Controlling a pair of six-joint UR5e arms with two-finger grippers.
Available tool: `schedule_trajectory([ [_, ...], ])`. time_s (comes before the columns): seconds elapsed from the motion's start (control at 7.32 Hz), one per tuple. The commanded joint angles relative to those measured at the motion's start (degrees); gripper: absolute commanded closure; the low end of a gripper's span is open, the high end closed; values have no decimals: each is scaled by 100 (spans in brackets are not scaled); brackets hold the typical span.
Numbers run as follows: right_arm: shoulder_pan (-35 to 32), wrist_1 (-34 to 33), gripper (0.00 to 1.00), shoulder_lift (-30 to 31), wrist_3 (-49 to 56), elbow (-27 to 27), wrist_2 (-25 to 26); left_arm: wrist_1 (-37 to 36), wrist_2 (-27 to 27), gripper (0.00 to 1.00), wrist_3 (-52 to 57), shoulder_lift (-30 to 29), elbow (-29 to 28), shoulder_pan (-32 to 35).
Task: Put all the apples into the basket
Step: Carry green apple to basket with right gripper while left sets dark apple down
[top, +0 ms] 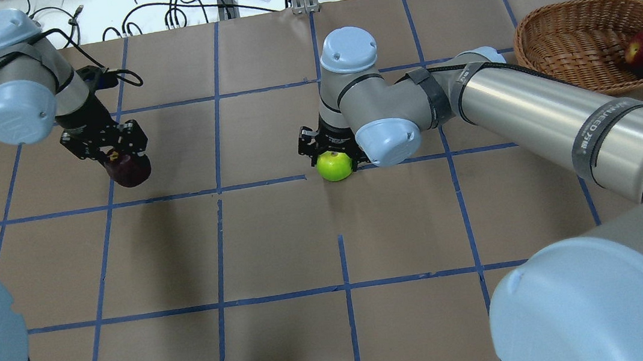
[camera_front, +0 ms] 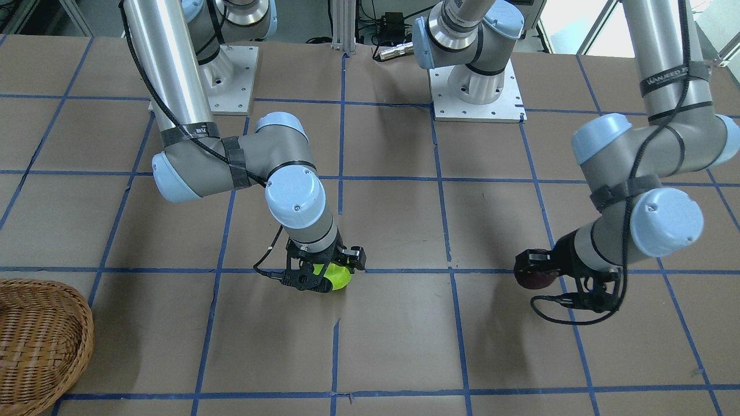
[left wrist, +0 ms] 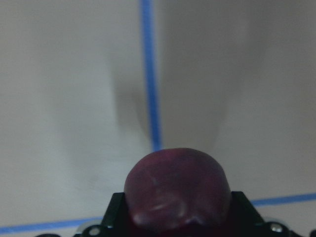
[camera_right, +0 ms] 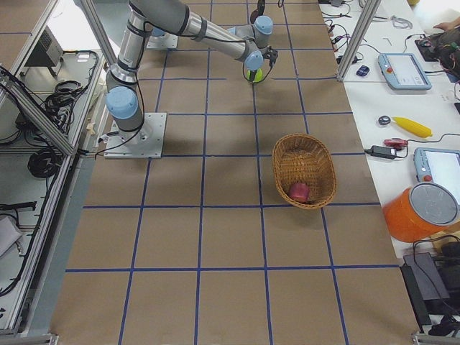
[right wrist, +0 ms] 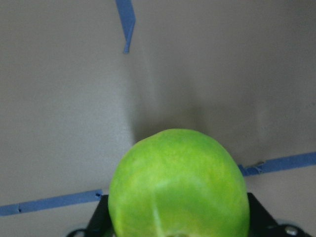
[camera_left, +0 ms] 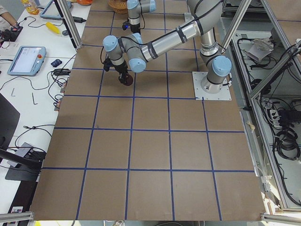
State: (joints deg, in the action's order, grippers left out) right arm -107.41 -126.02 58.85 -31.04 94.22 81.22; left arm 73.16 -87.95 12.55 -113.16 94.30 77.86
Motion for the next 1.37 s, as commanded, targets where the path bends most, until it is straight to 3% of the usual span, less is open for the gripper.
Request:
schedule_trajectory([
  [0.0, 254, 242, 100, 370, 28, -131, 130, -361, 577, 74, -1906, 225, 501, 1041],
  [0.27, 1419, 1075, 100, 1046, 700, -385, 148, -1573, 534, 73, -3140, -56, 589, 2622],
  [0.55, 2789, 1481, 100, 1147, 2765, -806, 690, -2065, 516, 73, -3496, -319, 607, 3189],
  [0.68, 3344, 1823, 100, 1060, 3866, -1122, 867, -2147, 525, 63, -3558, -347, 599, 3253],
  [0.82, 3628, 1826, 100, 711, 4556, -1447, 1182, -2165, 542, 6, -3793, -382, 581, 3253],
  [0.96, 3779, 1835, 100, 359, 5120, -1781, 1290, -2174, 534, 0, -3900, -252, 564, 3279],
  [1.23, 4244, 1835, 100, 14, 5536, -1845, 1265, -2105, 499, 0, -3639, 125, 519, 3280],
])
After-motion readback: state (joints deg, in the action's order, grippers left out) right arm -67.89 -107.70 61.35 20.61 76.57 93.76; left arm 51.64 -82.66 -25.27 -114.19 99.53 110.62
